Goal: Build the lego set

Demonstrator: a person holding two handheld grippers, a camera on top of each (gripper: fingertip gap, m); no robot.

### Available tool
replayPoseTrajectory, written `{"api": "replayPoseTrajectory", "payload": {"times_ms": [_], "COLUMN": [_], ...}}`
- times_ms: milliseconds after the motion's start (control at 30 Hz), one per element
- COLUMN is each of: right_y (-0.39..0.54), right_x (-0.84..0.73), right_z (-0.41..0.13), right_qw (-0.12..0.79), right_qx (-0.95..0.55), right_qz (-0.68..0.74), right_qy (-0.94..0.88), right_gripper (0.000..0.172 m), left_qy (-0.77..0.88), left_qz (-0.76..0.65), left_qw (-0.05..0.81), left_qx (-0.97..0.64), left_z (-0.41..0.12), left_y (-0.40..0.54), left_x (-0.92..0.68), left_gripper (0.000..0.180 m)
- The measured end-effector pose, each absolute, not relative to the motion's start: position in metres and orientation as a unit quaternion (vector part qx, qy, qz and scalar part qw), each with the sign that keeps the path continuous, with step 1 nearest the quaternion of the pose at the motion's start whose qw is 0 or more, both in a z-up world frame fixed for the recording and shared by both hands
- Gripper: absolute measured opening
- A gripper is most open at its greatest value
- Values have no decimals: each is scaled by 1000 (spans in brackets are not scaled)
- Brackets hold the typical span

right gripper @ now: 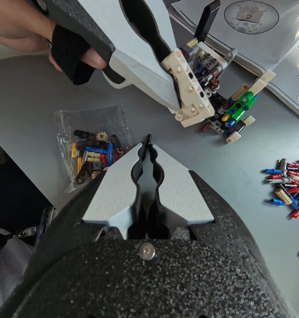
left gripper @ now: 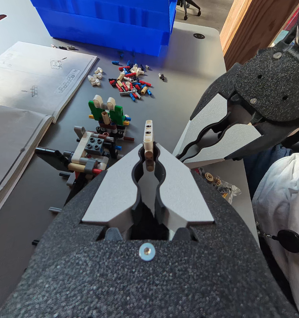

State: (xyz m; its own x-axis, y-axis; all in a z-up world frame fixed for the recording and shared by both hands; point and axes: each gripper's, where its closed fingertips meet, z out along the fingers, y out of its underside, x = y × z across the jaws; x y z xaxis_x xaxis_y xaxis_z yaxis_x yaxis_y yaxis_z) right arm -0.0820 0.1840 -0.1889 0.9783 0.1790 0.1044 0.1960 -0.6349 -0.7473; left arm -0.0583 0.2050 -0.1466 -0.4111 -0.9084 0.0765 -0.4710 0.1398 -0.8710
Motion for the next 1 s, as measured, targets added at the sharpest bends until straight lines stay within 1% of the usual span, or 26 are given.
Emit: {"api": "replayPoseTrajectory", "payload": {"times_ms": [133,233,333,500,867,1000], "right_y": [179,171,172,180,186,187], "right_x": [-77,-65,-57,-52,-51,-52], "right_z": [-187,-176,-159,-158,-167,-167], "right_qw": [419,428,452,453,447,446], "right_qx": [-899,-898,-888,-882,-883,-883], "right_qz": [-26,-6,57,127,134,133], "right_qy": [-122,-102,-55,4,48,60], "right_gripper": [3,2,2,2,2,2], "left_qy": [714,717,729,743,730,728], "left_qz": [-444,-439,-414,-379,-374,-368], "left_qw": [250,258,270,280,253,261], "left_qx": [-480,-476,-474,-476,-513,-515], "left_z": [-147,-149,-157,-166,-173,-173], "left_y": [204,203,203,202,200,200], "left_x": [-58,-57,-56,-57,-57,-57], "left_gripper": [4,4,4,4,5,5]}}
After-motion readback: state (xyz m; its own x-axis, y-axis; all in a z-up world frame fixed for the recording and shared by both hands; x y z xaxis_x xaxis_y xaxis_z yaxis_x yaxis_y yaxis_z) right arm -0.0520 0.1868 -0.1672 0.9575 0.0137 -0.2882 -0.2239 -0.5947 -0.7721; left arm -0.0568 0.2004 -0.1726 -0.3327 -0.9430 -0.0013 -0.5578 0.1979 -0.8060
